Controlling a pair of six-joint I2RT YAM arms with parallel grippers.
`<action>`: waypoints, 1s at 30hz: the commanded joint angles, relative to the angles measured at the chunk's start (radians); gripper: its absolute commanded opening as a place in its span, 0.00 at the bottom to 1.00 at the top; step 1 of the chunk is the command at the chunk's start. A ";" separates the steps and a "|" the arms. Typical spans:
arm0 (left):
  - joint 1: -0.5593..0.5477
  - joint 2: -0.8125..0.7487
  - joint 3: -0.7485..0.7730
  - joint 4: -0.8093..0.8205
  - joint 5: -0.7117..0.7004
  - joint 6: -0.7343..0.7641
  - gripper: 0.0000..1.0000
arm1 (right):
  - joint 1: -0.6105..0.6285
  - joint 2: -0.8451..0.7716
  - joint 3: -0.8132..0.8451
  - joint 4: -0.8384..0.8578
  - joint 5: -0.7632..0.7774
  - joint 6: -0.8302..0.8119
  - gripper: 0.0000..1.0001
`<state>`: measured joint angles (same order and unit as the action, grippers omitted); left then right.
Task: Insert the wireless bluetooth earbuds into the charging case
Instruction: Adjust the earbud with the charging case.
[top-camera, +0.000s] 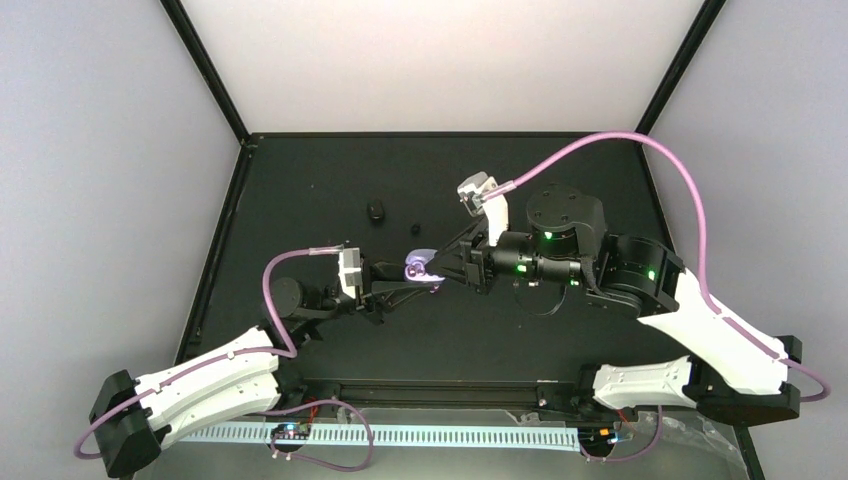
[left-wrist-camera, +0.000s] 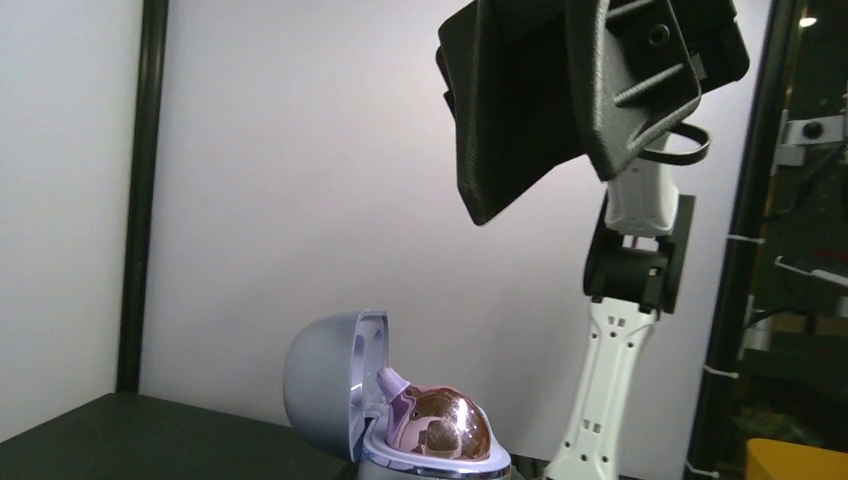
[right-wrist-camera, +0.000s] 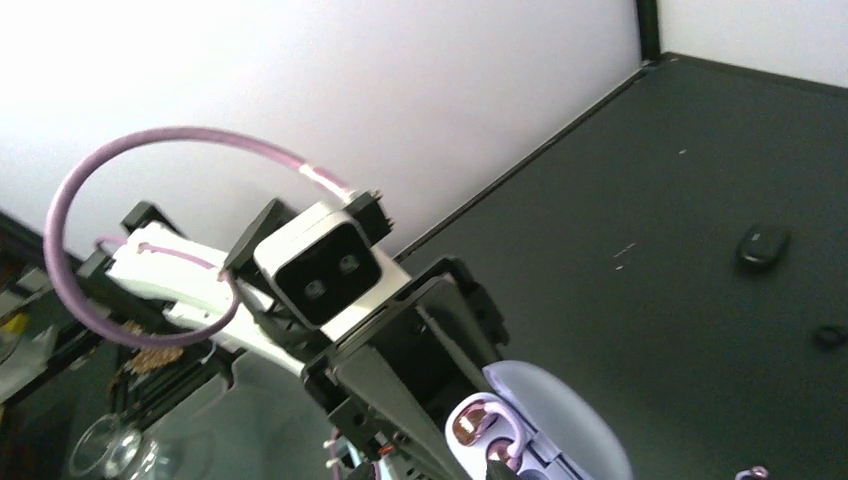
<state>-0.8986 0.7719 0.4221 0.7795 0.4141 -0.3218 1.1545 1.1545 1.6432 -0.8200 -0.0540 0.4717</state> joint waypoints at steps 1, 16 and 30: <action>-0.008 -0.002 0.024 0.081 0.087 -0.076 0.02 | 0.004 0.006 0.003 -0.040 -0.151 -0.035 0.28; -0.008 0.004 0.038 0.052 0.098 -0.072 0.02 | 0.004 0.045 -0.020 -0.038 -0.072 -0.033 0.28; -0.008 0.009 0.049 0.030 0.089 -0.058 0.02 | 0.003 0.067 -0.027 -0.019 -0.006 -0.029 0.28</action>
<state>-0.8989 0.7746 0.4229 0.7937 0.4957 -0.3862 1.1553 1.2098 1.6241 -0.8532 -0.0982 0.4500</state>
